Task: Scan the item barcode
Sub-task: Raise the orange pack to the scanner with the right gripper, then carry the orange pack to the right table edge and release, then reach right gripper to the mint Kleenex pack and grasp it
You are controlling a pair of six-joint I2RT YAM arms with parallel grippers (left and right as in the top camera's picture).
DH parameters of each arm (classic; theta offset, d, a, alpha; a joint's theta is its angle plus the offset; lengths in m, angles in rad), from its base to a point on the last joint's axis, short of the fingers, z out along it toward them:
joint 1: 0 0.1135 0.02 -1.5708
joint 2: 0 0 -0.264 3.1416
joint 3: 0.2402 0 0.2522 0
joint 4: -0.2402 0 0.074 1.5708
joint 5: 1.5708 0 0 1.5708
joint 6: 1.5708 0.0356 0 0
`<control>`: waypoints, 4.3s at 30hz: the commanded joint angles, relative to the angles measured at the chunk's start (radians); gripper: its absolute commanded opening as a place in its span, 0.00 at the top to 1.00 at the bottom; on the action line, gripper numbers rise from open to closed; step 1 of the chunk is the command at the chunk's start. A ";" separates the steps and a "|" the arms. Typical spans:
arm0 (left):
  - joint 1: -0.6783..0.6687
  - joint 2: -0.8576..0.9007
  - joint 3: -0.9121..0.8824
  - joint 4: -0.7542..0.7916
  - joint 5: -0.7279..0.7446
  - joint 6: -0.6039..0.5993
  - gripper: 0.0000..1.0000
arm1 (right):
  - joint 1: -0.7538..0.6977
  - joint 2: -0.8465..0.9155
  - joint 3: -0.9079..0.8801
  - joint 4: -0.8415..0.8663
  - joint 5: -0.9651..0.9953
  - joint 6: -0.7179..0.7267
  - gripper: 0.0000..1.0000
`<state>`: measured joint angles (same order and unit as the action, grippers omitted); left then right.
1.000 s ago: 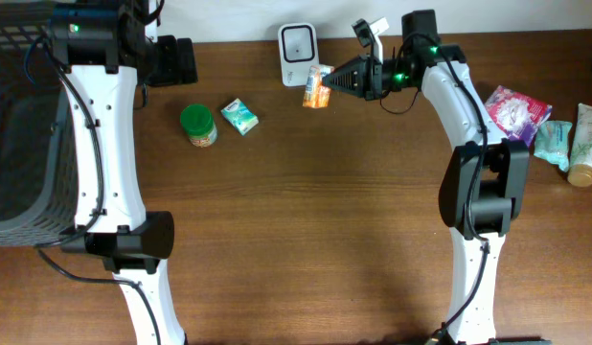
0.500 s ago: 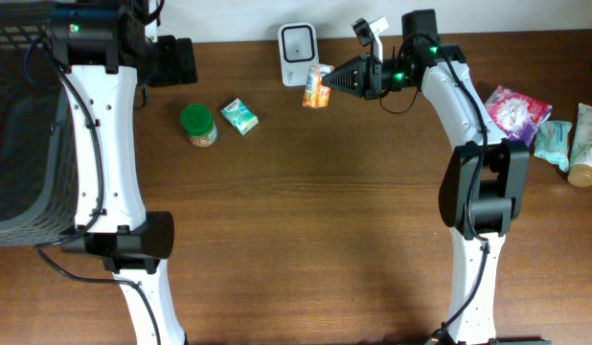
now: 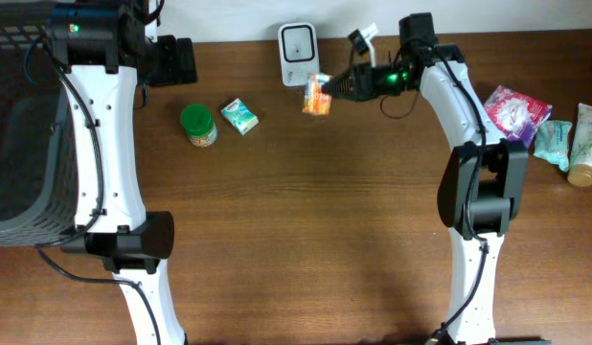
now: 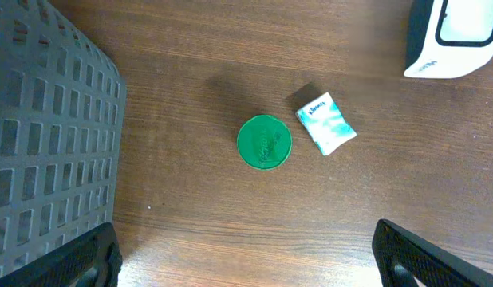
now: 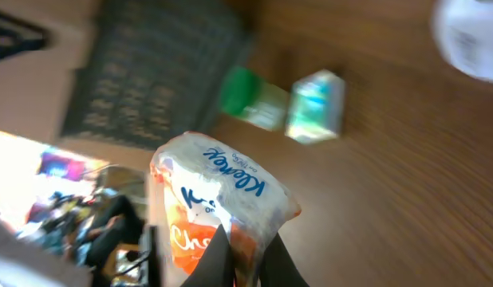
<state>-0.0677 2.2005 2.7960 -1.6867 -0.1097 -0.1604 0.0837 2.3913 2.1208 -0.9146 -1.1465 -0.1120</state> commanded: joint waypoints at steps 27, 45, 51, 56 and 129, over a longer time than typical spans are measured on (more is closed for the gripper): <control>0.005 -0.011 0.011 -0.001 -0.008 0.005 0.01 | 0.314 0.127 0.211 0.586 1.416 -0.415 0.96; 0.005 -0.011 0.011 -0.001 -0.008 0.005 0.01 | -0.385 -0.063 0.241 -0.283 1.544 0.359 0.96; 0.005 -0.011 0.011 -0.001 -0.008 0.005 0.01 | -0.599 -0.060 0.236 -0.314 1.422 0.375 0.96; 0.005 -0.011 0.011 -0.001 -0.008 0.005 0.01 | -0.619 -0.055 0.144 -0.260 1.341 0.375 0.96; 0.005 -0.011 0.011 -0.001 -0.008 0.005 0.01 | 0.463 -0.023 -0.074 -0.186 0.855 0.487 0.49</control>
<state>-0.0677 2.2005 2.7960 -1.6875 -0.1097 -0.1604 0.5476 2.4081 2.0510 -1.0779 -0.3042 0.3363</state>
